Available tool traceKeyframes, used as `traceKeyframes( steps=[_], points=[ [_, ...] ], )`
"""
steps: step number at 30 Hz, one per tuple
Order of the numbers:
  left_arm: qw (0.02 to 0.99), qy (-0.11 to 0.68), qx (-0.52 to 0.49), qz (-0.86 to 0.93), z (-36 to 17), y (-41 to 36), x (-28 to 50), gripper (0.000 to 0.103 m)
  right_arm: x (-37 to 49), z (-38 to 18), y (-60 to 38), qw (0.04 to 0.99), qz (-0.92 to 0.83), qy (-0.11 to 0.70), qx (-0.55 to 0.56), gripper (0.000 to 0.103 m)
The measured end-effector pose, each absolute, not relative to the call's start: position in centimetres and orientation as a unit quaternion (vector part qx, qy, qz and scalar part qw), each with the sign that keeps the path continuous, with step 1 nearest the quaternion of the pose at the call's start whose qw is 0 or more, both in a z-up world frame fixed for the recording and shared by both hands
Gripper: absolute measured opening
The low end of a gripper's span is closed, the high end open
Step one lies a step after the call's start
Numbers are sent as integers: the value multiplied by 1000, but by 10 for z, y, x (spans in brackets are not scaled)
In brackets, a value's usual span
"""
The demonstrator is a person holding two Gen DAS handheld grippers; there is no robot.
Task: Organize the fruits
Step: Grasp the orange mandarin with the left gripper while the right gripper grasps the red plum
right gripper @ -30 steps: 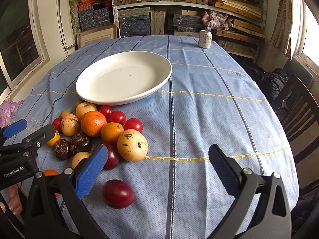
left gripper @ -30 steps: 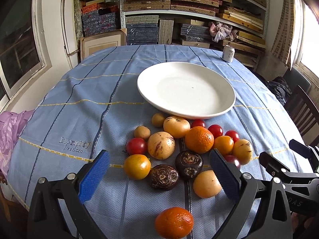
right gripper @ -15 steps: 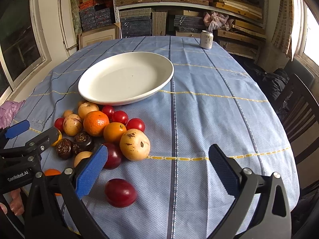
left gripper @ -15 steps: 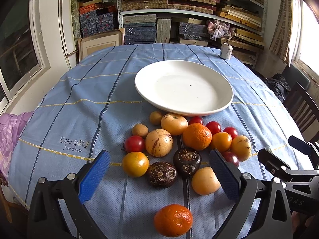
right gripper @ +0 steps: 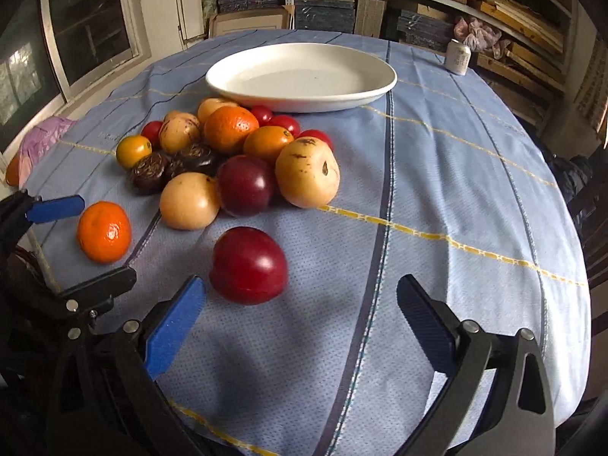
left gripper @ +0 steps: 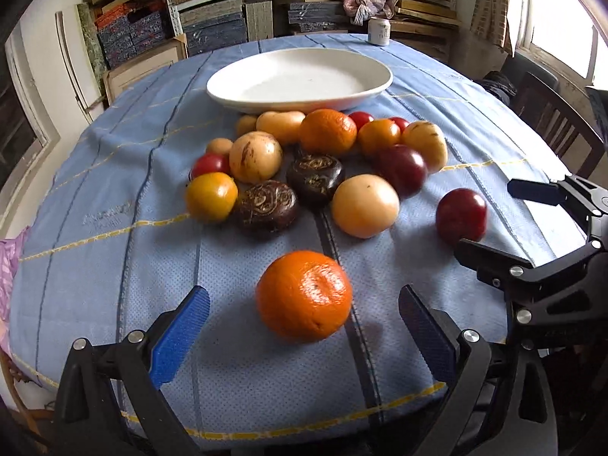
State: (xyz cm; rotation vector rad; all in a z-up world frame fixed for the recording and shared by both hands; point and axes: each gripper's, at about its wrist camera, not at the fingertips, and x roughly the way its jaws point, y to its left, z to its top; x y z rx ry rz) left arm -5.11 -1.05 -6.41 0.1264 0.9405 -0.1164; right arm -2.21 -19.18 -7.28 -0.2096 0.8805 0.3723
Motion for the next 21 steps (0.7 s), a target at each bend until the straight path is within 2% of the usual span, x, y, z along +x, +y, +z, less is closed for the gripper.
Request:
traceKeyframes(
  steps=[4, 7, 9, 11, 12, 14, 15, 17, 19, 21],
  points=[
    [884, 464, 24, -56, -76, 2, -36, 100, -4, -85, -187, 874, 188, 440, -83, 99],
    [887, 456, 42, -64, -77, -1, -35, 100, -4, -88, -183, 874, 194, 437, -89, 98],
    [889, 450, 45, -68, -78, -3, -33, 100, -5, -86, -183, 878, 192, 431, -82, 87],
    [890, 448, 45, -68, -78, -3, -32, 97, -7, -83, -180, 881, 195, 424, -83, 65],
    [892, 445, 46, -68, -77, -5, -32, 94, -9, -82, -180, 880, 196, 423, -84, 61],
    [896, 435, 46, -71, -74, -5, -35, 74, -10, -80, -177, 880, 198, 424, -86, 51],
    [898, 433, 45, -71, -73, -4, -37, 70, -12, -79, -177, 880, 197, 424, -85, 49],
    [899, 430, 42, -68, -72, -4, -41, 56, -13, -78, -176, 881, 198, 422, -82, 41],
    [901, 428, 41, -64, -70, -4, -43, 47, -14, -79, -177, 883, 194, 419, -82, 41],
    [901, 427, 40, -64, -70, -4, -44, 47, -17, -80, -178, 886, 192, 415, -78, 41]
  ],
)
